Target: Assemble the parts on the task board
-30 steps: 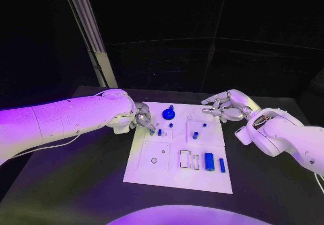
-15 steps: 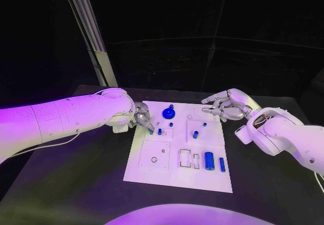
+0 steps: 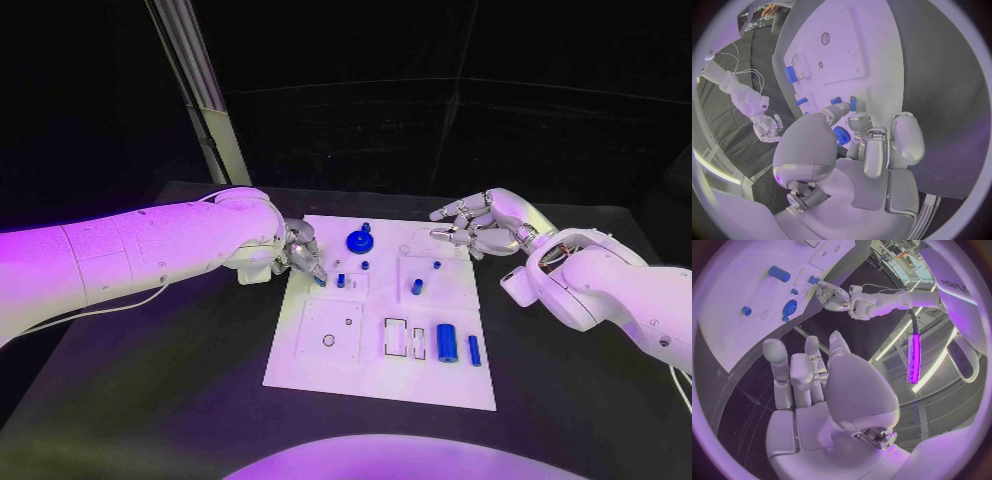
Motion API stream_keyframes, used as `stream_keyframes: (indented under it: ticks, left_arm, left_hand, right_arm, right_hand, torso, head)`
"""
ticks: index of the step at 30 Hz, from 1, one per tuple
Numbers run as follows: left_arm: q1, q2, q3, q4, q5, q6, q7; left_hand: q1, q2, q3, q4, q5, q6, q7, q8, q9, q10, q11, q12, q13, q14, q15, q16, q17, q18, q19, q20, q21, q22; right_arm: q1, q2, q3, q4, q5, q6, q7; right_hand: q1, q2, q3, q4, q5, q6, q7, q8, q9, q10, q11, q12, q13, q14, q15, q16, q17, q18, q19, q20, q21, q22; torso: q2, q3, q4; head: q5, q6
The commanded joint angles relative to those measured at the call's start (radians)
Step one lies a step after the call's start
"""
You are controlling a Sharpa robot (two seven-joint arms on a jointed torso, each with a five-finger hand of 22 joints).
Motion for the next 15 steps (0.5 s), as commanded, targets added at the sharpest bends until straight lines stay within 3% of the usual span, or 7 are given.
stream_keyframes:
  ticks: [1, 15]
  left_arm:
    - [-0.002, 0.0, -0.003, -0.002, -0.008, 0.02, -0.01]
    - [-0.002, 0.007, -0.003, 0.002, -0.008, 0.036, 0.003]
  left_hand:
    - [0.002, 0.005, 0.119, -0.118, 0.005, 0.006, 0.001, 0.004, 0.002, 0.003, -0.005, -0.004, -0.001, 0.104, -0.004, 0.003, 0.263, -0.009, 0.005, -0.002, 0.001, -0.001]
    - [0.002, 0.003, 0.12, -0.121, 0.005, 0.007, 0.0, 0.004, 0.002, 0.004, -0.006, -0.005, -0.001, 0.104, -0.004, 0.003, 0.263, -0.009, 0.005, -0.002, 0.003, 0.001]
  right_arm:
    - [0.002, 0.001, 0.001, 0.001, 0.001, 0.003, 0.007]
    - [0.002, 0.0, 0.001, 0.001, 0.001, 0.004, 0.008]
  right_hand:
    - [0.004, 0.007, -0.006, -0.001, -0.005, -0.003, 0.003, -0.002, -0.001, -0.004, 0.006, 0.006, -0.001, 0.004, 0.004, -0.003, 0.0, 0.014, -0.006, 0.001, -0.004, -0.002]
    - [0.004, 0.008, -0.007, -0.001, -0.006, -0.003, 0.003, -0.002, -0.001, -0.004, 0.006, 0.006, -0.002, 0.004, 0.004, -0.003, 0.001, 0.014, -0.006, 0.001, -0.004, -0.002]
  torso:
    - [0.0, -0.0003, 0.0001]
    - [0.001, 0.0002, -0.0001]
  head:
    - [0.0, 0.0]
    - [-0.002, -0.002]
